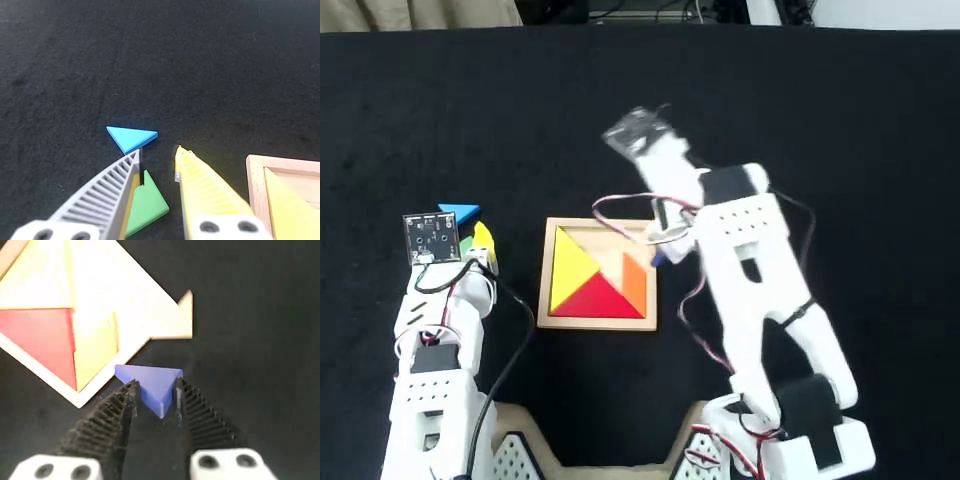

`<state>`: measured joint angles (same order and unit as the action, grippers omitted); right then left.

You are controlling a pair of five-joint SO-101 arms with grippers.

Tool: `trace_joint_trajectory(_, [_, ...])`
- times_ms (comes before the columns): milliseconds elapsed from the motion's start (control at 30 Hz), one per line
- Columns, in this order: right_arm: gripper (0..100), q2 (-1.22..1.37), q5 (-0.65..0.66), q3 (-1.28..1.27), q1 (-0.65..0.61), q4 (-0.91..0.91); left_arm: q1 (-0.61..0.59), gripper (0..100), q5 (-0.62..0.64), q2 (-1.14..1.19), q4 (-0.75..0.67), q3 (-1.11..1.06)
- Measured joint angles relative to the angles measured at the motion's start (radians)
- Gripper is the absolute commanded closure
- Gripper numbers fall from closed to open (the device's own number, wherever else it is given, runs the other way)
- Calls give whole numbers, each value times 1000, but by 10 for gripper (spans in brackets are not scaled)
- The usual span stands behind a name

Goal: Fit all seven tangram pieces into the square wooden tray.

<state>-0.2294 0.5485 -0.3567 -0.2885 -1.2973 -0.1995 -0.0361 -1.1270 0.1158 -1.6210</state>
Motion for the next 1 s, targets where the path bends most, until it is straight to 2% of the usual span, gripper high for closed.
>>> trace_joint_trajectory(167, [897,61,150,0,-100,28,0,877,0,0,0,0])
trace_joint_trajectory(367, [898,209,279,130,-106,-20,0,877,0,0,0,0])
trace_joint_trajectory(633, [899,282,376,373,20,-192,0,877,0,0,0,0])
trace_joint_trajectory(800, [900,296,379,377,55,-195,0,877,0,0,0,0])
trace_joint_trajectory(1000, [881,384,181,301,43,12,17,877,0,0,0,0])
